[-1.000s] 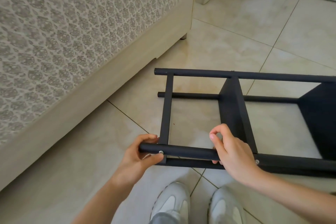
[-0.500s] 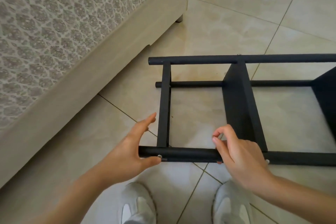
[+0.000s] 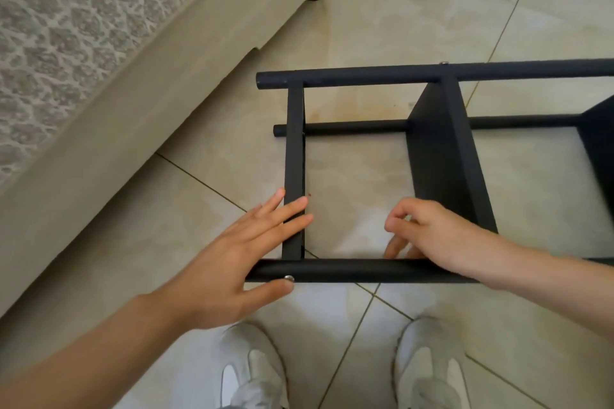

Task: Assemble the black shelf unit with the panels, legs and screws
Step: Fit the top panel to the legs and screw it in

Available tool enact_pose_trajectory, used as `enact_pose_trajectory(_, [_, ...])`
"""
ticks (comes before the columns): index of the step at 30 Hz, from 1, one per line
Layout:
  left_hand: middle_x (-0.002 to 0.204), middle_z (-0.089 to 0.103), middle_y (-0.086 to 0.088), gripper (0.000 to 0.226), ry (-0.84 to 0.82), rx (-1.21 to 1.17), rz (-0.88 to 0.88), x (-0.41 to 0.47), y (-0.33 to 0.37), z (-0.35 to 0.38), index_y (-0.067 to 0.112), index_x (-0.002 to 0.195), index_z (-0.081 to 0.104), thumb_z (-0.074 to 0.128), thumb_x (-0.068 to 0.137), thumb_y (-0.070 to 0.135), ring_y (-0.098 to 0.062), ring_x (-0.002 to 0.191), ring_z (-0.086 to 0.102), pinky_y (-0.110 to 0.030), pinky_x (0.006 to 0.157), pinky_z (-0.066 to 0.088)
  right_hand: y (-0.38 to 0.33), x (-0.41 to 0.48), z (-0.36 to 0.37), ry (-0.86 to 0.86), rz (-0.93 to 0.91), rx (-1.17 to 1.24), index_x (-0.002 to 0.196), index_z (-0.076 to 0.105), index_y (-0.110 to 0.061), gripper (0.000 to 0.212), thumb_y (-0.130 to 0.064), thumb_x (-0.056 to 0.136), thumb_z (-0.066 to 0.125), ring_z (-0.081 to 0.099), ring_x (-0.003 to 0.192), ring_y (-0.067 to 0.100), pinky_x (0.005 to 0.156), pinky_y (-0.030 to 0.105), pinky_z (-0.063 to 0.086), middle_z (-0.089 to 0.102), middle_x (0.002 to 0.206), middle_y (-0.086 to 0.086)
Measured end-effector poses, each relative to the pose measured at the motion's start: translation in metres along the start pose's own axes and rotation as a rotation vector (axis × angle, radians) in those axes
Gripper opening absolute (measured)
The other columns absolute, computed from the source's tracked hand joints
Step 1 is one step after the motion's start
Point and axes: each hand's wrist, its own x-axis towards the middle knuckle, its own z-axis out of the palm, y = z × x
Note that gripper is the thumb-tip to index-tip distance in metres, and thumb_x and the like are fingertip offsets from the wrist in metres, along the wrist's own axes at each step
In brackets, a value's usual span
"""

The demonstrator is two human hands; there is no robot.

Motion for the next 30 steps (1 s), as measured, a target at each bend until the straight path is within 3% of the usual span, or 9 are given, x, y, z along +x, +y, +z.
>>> enact_pose_trajectory(3, [0.165, 0.01, 0.019, 0.071, -0.004, 0.025, 0.017, 0.0, -0.004, 0.002, 0.032, 0.158, 0.023, 0.054, 0.096, 0.049, -0.013, 0.155, -0.001, -0.038, 0.123, 0.011, -0.016, 0.019, 0.003, -0.124, -0.033, 0.077, 0.097, 0.062, -0.014, 0.011, -0.022, 0.098, 0.055, 0.067, 0.07, 0.008, 0.06, 0.023, 0.053, 0.074, 0.083, 0.0])
enact_pose_trajectory(9, [0.165, 0.015, 0.016, 0.071, 0.022, 0.049, 0.046, 0.0, -0.007, 0.005, 0.027, 0.157, 0.027, 0.056, 0.095, 0.045, -0.015, 0.155, 0.003, -0.034, 0.122, 0.012, -0.042, 0.05, 0.03, -0.431, -0.106, 0.174, 0.106, 0.069, -0.012, 0.015, -0.009, 0.092, 0.063, 0.072, 0.094, 0.015, 0.08, 0.021, 0.057, 0.074, 0.1, 0.007])
enact_pose_trajectory(12, [0.166, 0.015, 0.015, 0.071, 0.029, 0.064, 0.06, 0.0, -0.008, 0.006, 0.027, 0.157, 0.026, 0.056, 0.095, 0.044, -0.016, 0.155, 0.004, -0.034, 0.122, 0.012, -0.043, 0.056, 0.041, -0.554, -0.093, 0.218, 0.106, 0.07, -0.005, 0.017, -0.009, 0.093, 0.061, 0.072, 0.088, 0.014, 0.078, 0.019, 0.054, 0.075, 0.096, 0.007])
enact_pose_trajectory(17, [0.166, 0.015, 0.015, 0.069, 0.04, 0.076, 0.067, 0.0, -0.009, 0.008, 0.027, 0.157, 0.027, 0.054, 0.096, 0.045, -0.017, 0.155, 0.004, -0.036, 0.121, 0.014, -0.037, 0.063, 0.051, -0.589, -0.065, 0.341, 0.115, 0.064, 0.007, 0.026, -0.006, 0.093, 0.06, 0.065, 0.097, 0.025, 0.097, 0.035, 0.051, 0.066, 0.114, 0.027])
enact_pose_trajectory(23, [0.166, 0.017, 0.012, 0.069, 0.056, 0.098, 0.085, 0.0, -0.009, 0.008, 0.025, 0.157, 0.028, 0.054, 0.096, 0.045, -0.019, 0.155, 0.006, -0.041, 0.121, 0.015, -0.036, 0.067, 0.055, -0.598, -0.007, 0.373, 0.112, 0.065, 0.006, 0.024, -0.004, 0.091, 0.061, 0.066, 0.094, 0.024, 0.091, 0.033, 0.053, 0.069, 0.106, 0.021])
enact_pose_trajectory(26, [0.165, 0.018, 0.012, 0.068, 0.063, 0.123, 0.097, 0.001, -0.009, 0.008, 0.024, 0.157, 0.029, 0.053, 0.096, 0.045, -0.019, 0.155, 0.007, -0.043, 0.122, 0.014, -0.038, 0.07, 0.056, -0.602, 0.027, 0.358, 0.112, 0.065, 0.006, 0.024, -0.003, 0.09, 0.061, 0.063, 0.095, 0.026, 0.098, 0.04, 0.05, 0.066, 0.104, 0.021])
enact_pose_trajectory(30, [0.165, 0.019, 0.012, 0.069, 0.066, 0.107, 0.098, 0.002, -0.009, 0.008, 0.023, 0.156, 0.029, 0.055, 0.096, 0.043, -0.018, 0.155, 0.009, -0.042, 0.122, 0.016, -0.041, 0.074, 0.055, -0.636, 0.054, 0.337, 0.117, 0.061, 0.007, 0.029, -0.002, 0.09, 0.061, 0.063, 0.098, 0.027, 0.102, 0.044, 0.047, 0.063, 0.119, 0.028])
